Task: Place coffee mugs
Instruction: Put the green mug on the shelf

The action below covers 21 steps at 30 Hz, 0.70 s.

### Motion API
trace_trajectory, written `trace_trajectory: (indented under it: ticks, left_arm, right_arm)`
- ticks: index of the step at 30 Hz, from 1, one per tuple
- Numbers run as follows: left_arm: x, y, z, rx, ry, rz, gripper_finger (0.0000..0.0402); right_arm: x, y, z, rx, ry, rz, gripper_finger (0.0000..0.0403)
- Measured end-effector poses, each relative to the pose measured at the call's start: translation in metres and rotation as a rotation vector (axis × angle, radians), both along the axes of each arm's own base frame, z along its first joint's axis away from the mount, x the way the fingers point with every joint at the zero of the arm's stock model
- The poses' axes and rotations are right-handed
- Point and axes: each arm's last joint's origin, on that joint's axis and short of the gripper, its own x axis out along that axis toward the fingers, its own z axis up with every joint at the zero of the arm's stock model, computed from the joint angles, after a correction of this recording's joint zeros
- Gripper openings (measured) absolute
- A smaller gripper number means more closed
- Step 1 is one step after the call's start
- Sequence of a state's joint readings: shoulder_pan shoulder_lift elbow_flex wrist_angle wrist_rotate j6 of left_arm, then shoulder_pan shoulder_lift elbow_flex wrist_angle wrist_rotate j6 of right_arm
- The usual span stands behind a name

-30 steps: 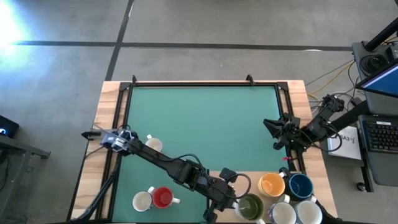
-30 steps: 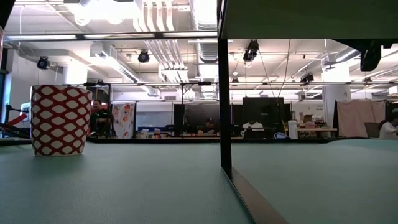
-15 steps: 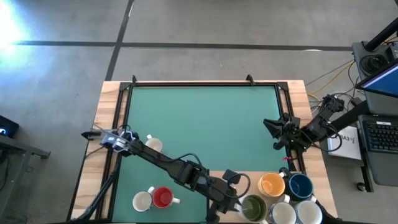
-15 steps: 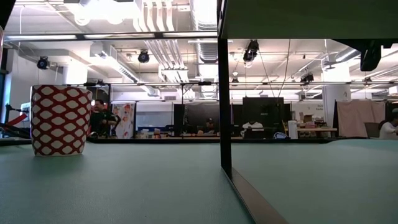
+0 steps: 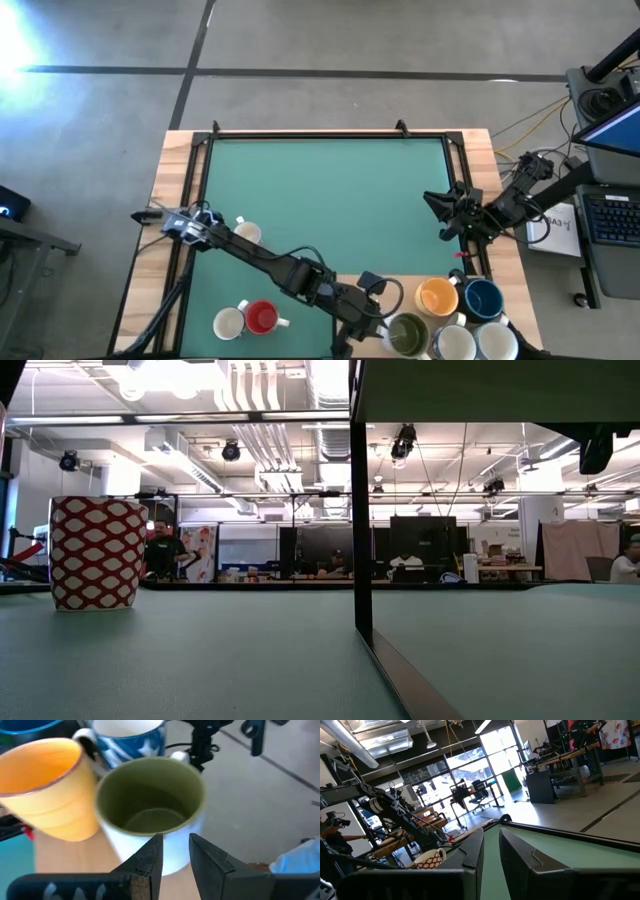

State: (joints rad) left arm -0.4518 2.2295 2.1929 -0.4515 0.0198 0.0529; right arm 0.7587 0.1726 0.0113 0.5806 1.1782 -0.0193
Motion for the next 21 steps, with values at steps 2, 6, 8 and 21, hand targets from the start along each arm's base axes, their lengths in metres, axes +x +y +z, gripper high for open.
trace_trajectory:
  ticks: [2, 6, 8, 21]
  left_arm:
    - [0.002, 0.005, 0.000, 0.019, -0.008, 0.012, 0.0077]
    - [0.007, 0.014, 0.000, 0.046, -0.026, 0.041, 0.0077]
    - [0.009, 0.018, 0.001, 0.049, -0.029, 0.055, 0.0077]
    - [0.007, 0.009, 0.001, 0.000, -0.041, 0.026, 0.0077]
  right_arm:
    - [0.000, 0.000, 0.000, 0.000, 0.000, 0.000, 0.0050]
    - [0.000, 0.000, 0.000, 0.000, 0.000, 0.000, 0.0050]
    - [0.000, 0.000, 0.000, 0.000, 0.000, 0.000, 0.0050]
    - [0.000, 0.000, 0.000, 0.000, 0.000, 0.000, 0.0050]
